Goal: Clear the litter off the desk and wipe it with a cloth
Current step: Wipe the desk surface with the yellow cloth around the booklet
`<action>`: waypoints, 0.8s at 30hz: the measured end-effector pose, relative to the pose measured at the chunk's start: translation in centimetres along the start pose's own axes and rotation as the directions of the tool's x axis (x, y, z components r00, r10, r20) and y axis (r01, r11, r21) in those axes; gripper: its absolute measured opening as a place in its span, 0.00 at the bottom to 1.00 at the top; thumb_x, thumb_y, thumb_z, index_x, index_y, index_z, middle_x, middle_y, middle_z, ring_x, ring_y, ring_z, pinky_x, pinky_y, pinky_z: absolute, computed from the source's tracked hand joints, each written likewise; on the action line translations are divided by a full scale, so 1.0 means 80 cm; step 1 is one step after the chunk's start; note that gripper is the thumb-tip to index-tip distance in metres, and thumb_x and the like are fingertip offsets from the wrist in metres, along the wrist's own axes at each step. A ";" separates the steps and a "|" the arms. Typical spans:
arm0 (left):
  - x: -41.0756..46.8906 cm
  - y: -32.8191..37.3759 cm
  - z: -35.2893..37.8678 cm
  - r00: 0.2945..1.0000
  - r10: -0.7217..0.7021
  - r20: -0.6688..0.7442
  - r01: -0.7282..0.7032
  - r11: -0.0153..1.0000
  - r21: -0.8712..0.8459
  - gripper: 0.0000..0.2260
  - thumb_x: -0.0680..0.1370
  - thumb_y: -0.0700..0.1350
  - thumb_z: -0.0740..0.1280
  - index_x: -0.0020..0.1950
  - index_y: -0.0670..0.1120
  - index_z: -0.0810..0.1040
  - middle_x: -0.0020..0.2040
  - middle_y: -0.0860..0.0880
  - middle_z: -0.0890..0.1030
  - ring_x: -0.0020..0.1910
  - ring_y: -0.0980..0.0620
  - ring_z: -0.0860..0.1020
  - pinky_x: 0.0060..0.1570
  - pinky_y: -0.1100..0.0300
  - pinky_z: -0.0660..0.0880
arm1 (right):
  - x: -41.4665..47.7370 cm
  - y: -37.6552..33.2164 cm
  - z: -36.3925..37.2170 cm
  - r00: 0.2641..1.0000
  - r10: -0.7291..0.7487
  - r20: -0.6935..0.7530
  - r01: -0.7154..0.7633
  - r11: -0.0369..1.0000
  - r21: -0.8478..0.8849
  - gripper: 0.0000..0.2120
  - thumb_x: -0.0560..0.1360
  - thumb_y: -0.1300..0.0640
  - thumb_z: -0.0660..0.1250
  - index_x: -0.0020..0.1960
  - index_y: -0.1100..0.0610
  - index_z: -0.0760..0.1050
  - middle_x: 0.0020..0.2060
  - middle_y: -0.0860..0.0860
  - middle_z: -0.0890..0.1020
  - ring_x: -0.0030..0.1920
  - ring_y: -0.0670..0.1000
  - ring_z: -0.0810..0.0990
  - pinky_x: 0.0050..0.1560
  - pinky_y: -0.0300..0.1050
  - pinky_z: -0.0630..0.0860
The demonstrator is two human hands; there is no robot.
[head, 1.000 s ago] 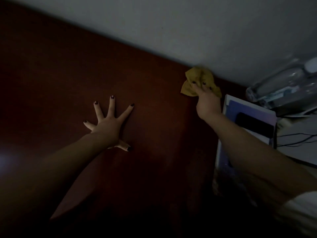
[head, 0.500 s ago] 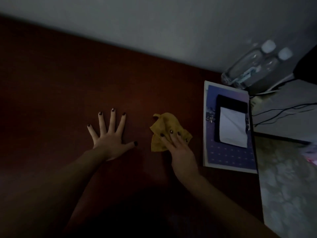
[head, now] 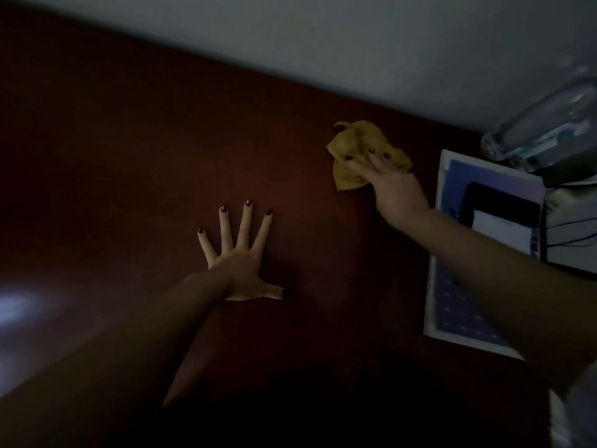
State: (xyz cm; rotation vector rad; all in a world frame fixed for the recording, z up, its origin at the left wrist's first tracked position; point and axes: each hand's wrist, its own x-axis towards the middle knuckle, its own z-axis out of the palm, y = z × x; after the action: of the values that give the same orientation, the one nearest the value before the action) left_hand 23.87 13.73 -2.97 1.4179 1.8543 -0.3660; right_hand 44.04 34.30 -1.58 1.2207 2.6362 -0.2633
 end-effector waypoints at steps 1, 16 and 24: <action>0.001 -0.001 0.001 1.000 0.003 0.003 -0.003 1.000 -0.004 0.61 0.58 0.74 0.68 0.61 0.62 0.16 0.60 0.54 0.13 0.57 0.44 0.13 0.60 0.30 0.30 | 0.009 0.002 -0.002 1.000 0.016 -0.009 -0.017 1.000 -0.013 0.31 0.79 0.68 0.50 0.76 0.44 0.52 0.76 0.58 0.54 0.74 0.60 0.56 0.69 0.55 0.64; -0.015 0.045 0.008 0.958 0.113 -0.264 -0.098 0.993 0.069 0.53 0.64 0.72 0.65 0.76 0.58 0.35 0.71 0.51 0.24 0.71 0.45 0.25 0.66 0.32 0.34 | -0.234 -0.106 0.075 0.992 0.101 0.078 -0.114 0.974 0.193 0.31 0.78 0.66 0.51 0.77 0.46 0.48 0.77 0.55 0.49 0.76 0.58 0.50 0.70 0.51 0.60; 0.011 0.059 0.033 0.988 0.100 -0.121 -0.093 0.994 0.063 0.43 0.69 0.73 0.56 0.64 0.65 0.23 0.65 0.57 0.19 0.68 0.49 0.22 0.67 0.34 0.35 | -0.271 -0.098 0.070 0.996 0.091 -0.021 -0.085 0.977 0.195 0.27 0.74 0.66 0.52 0.70 0.50 0.68 0.70 0.61 0.67 0.67 0.63 0.70 0.57 0.56 0.74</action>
State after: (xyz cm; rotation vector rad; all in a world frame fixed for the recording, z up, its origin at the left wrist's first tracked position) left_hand 29.17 14.30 -4.39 1.5945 1.8786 -0.2900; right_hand 52.37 12.13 -0.45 1.4079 2.6231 -0.4996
